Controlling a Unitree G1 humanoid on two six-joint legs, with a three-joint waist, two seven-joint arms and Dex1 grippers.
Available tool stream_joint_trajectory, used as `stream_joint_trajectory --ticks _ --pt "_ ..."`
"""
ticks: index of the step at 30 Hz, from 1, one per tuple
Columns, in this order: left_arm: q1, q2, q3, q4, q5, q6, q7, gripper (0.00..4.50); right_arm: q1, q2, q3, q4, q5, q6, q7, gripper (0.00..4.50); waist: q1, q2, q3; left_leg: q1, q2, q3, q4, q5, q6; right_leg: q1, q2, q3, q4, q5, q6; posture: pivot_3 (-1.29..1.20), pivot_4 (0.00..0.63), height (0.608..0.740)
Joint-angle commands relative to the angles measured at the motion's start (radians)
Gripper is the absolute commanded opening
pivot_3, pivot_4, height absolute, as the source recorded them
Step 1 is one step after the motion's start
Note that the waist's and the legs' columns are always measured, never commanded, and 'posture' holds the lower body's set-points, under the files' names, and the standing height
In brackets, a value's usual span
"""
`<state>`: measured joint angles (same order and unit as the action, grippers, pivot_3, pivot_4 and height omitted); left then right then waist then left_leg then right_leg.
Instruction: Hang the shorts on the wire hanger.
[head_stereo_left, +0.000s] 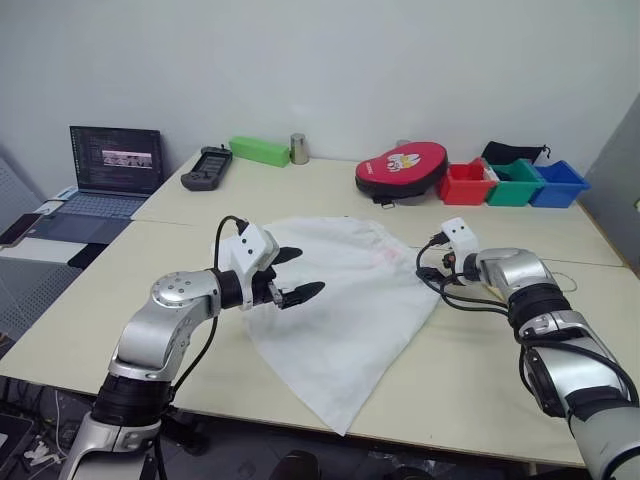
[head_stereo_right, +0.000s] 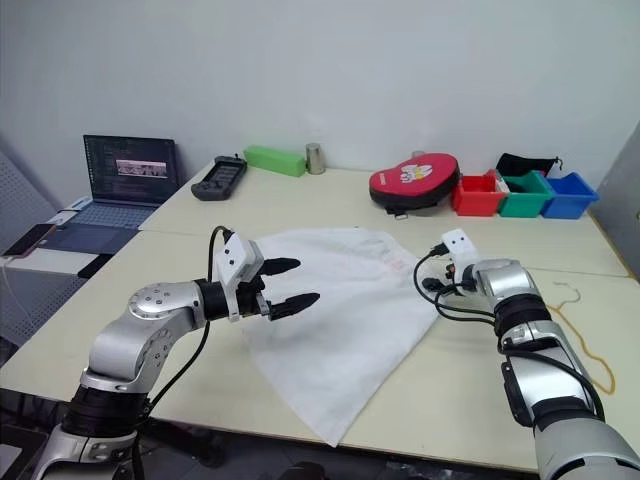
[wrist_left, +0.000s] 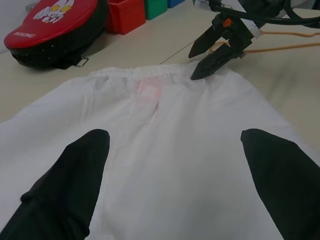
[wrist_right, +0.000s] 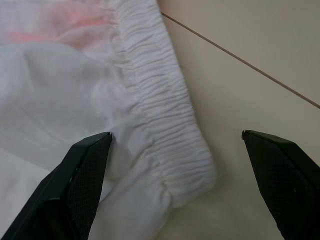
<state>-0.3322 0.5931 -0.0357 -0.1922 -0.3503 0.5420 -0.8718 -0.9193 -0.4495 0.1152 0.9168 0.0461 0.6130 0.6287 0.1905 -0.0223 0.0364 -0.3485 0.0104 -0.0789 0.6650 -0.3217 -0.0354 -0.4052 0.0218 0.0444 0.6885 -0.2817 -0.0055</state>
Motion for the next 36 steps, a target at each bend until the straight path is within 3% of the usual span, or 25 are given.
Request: stream_joint_trajectory --ticks 1,6,11,15,25,30,36 --pt "0.004 0.012 0.02 -0.04 -0.005 0.0 0.018 4.5 -0.044 -0.002 -0.071 -0.001 0.042 0.079 0.005 4.42 -0.001 0.0 0.0 0.0 0.0 0.0 0.0 0.0 0.0 0.0 0.0 0.0 0.0 0.0 0.0 0.37 0.0 0.74" --pt "-0.015 0.017 0.016 -0.009 0.001 -0.015 0.016 4.5 -0.029 0.024 -0.093 -0.046 0.09 0.209 0.066 4.42 -0.003 0.0 0.0 0.001 0.0 0.0 0.0 0.0 0.0 0.0 0.001 0.0 0.002 0.0 0.0 0.37 0.0 0.74" --pt "-0.041 0.019 0.014 0.01 0.008 -0.021 0.016 4.5 -0.016 0.039 -0.098 -0.029 0.075 0.202 0.035 4.42 -0.002 0.0 0.0 0.001 0.0 0.0 0.0 0.0 0.0 0.0 0.003 -0.001 0.002 0.0 0.0 0.38 0.0 0.74" --pt "-0.039 0.022 0.013 0.011 0.014 -0.026 0.017 4.5 -0.007 0.045 -0.125 -0.022 0.087 0.195 0.007 3.75 -0.002 0.0 0.0 0.001 0.0 0.0 0.0 0.0 0.0 0.0 0.003 0.0 0.002 0.0 0.0 0.37 0.0 0.74" --pt "-0.07 -0.001 -0.009 0.046 0.03 -0.042 0.013 4.5 0.02 0.029 -0.182 -0.062 0.104 0.211 -0.058 1.02 -0.002 0.0 0.0 0.001 0.0 0.0 0.0 0.0 0.0 0.0 0.003 0.0 0.002 0.0 0.0 0.33 0.0 0.74" --pt "-0.105 -0.016 -0.028 0.089 0.039 -0.063 -0.002 4.5 0.078 -0.011 -0.237 -0.163 0.121 0.268 -0.106 0.02 -0.002 0.0 0.0 0.001 0.0 0.0 0.0 0.0 0.0 0.0 0.002 0.0 0.001 0.0 0.0 0.29 0.0 0.74" --pt "-0.137 -0.029 -0.049 0.139 0.048 -0.092 -0.026 4.5 0.261 -0.077 -0.306 -0.542 0.151 0.477 -0.175 0.0 -0.005 0.001 -0.001 -0.001 -0.001 0.0 0.0 0.0 0.0 0.0 0.002 -0.001 -0.001 0.0 0.0 0.25 0.0 0.74"
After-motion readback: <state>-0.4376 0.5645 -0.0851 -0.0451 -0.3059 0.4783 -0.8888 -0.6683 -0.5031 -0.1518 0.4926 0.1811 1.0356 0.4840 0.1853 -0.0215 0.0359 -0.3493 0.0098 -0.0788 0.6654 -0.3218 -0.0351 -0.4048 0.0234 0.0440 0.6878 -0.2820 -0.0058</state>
